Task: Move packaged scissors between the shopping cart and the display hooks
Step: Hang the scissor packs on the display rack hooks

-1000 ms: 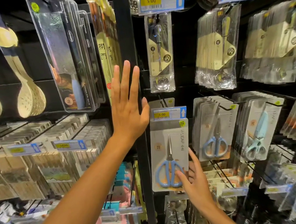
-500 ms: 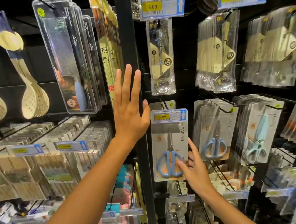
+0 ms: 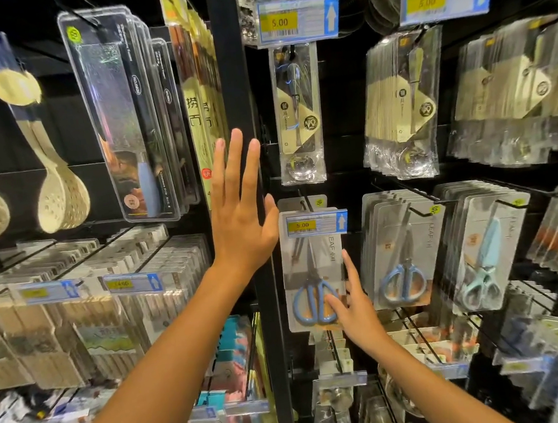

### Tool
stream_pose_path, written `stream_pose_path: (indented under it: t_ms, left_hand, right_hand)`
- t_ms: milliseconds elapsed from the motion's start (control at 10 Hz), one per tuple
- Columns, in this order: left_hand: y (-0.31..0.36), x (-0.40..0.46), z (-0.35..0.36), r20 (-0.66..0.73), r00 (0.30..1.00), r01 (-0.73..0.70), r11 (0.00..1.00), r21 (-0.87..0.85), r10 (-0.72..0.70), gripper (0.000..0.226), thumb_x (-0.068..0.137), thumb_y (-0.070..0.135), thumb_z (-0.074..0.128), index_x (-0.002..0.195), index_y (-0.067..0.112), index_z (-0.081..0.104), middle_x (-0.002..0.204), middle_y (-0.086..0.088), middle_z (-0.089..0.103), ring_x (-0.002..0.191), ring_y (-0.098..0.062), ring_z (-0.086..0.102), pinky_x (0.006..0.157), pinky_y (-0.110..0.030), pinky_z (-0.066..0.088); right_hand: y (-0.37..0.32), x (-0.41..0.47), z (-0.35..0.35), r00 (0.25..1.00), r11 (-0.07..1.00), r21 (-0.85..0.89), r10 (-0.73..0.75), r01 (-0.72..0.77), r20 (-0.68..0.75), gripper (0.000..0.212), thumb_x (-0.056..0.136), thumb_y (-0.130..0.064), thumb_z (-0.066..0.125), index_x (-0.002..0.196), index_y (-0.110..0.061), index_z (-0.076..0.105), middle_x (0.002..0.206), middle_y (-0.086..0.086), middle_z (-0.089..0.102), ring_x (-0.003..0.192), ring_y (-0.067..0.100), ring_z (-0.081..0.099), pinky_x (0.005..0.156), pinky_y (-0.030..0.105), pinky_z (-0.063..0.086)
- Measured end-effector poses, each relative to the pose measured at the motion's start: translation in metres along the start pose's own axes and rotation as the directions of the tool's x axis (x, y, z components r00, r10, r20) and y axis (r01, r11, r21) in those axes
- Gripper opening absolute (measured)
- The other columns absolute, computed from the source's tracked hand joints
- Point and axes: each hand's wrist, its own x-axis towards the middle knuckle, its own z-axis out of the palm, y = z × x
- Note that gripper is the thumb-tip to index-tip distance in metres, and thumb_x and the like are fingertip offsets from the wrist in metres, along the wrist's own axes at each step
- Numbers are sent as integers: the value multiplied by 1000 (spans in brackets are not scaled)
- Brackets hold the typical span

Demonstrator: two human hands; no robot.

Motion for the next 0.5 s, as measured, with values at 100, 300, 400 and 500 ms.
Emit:
stream_pose_path:
  t_ms: [100, 300, 400, 500]
  left_hand:
    - [0, 0, 0, 0, 1000, 4, 1000, -3, -4, 79, 86, 1, 64, 156, -2, 28, 166, -23, 17, 156, -40, 9, 123, -62, 16]
    - [-1, -1, 3, -10, 1000, 9, 1000, 7, -9, 78, 86, 2, 63, 156, 0, 28, 166, -22, 17, 156, -39, 9, 123, -61, 15]
    - [-3, -1, 4, -10, 1000, 2, 1000, 16, -2, 78, 87, 2, 63, 156, 0, 28, 166, -22, 17, 156, -39, 10, 123, -61, 17]
    - [-2, -1, 4, -8, 1000, 3, 1000, 22, -3, 78, 86, 1, 64, 156, 0, 29, 166, -22, 18, 156, -40, 11, 122, -61, 18]
  right_hand:
    - [6, 15, 5, 1000, 998, -59, 5, -5, 4, 90, 104, -14, 51, 148, -60, -12, 135, -2, 59, 96, 10, 69, 81, 23, 59]
    - [13, 50, 12, 996, 990, -139, 29, -16, 86, 98, 105, -15, 48, 133, -73, -25, 155, -3, 43, 124, 12, 57, 99, 33, 52]
    - [19, 65, 11, 994, 988, -141, 80, -69, 76, 98, 104, -10, 46, 133, -74, -21, 156, 1, 40, 114, 14, 57, 93, 33, 51]
    - [23, 71, 13, 992, 990, -96, 106, -100, 65, 95, 105, -11, 46, 132, -77, -17, 152, 2, 44, 107, 10, 55, 90, 30, 49]
